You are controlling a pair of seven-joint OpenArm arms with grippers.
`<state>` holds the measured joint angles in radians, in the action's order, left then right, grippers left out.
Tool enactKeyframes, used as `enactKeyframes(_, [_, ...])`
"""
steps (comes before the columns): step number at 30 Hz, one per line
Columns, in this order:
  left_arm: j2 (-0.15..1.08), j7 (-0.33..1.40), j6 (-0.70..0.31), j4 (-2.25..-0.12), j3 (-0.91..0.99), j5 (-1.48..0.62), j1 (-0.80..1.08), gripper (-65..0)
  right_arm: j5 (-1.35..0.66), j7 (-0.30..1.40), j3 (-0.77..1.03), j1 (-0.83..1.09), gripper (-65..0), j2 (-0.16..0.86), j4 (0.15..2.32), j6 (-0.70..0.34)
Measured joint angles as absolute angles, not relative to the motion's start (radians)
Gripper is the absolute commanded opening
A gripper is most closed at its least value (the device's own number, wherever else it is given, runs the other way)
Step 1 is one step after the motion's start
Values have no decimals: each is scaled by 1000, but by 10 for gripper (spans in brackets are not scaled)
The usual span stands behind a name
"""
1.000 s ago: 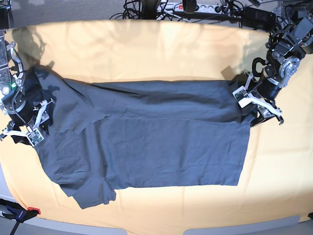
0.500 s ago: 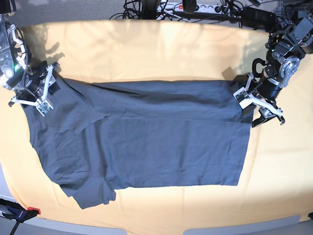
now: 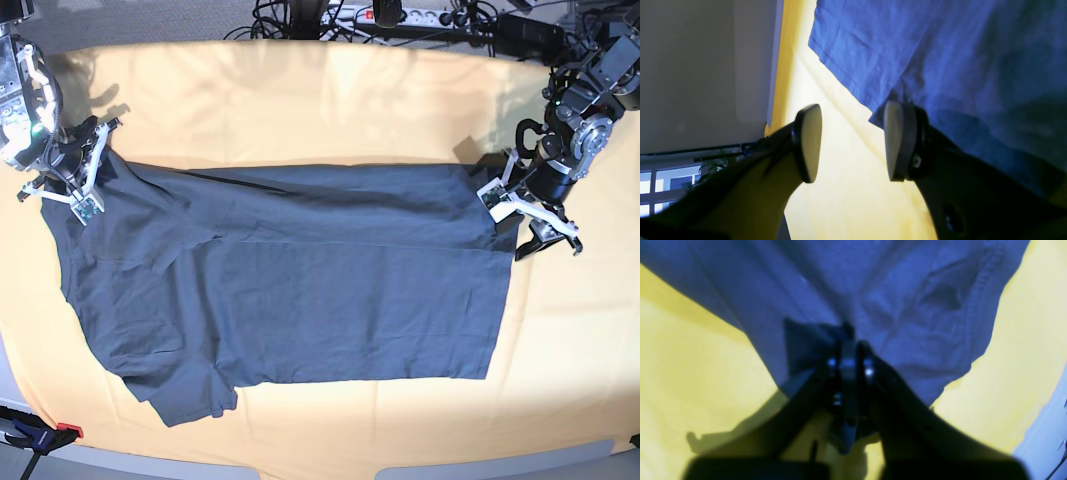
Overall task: Fold the T-shirt properly
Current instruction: 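Lower the shirt edge and adjust the right gripper's grip on the shoulder, then regrasp the shoulder edge with both grippers, pulling it taut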
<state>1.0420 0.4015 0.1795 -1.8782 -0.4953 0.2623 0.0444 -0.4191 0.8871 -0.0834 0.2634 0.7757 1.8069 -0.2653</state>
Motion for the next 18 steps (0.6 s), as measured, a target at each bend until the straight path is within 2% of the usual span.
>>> enactKeyframes(8, [1042, 402, 179, -1878, -495, 262, 44, -338, -282, 883, -83, 260, -650, 775, 1807, -265])
enactKeyframes(18, [1042, 402, 179, -1878, -495, 262, 44, -338, -268, 869, -83, 200, -650, 775, 1807, -245])
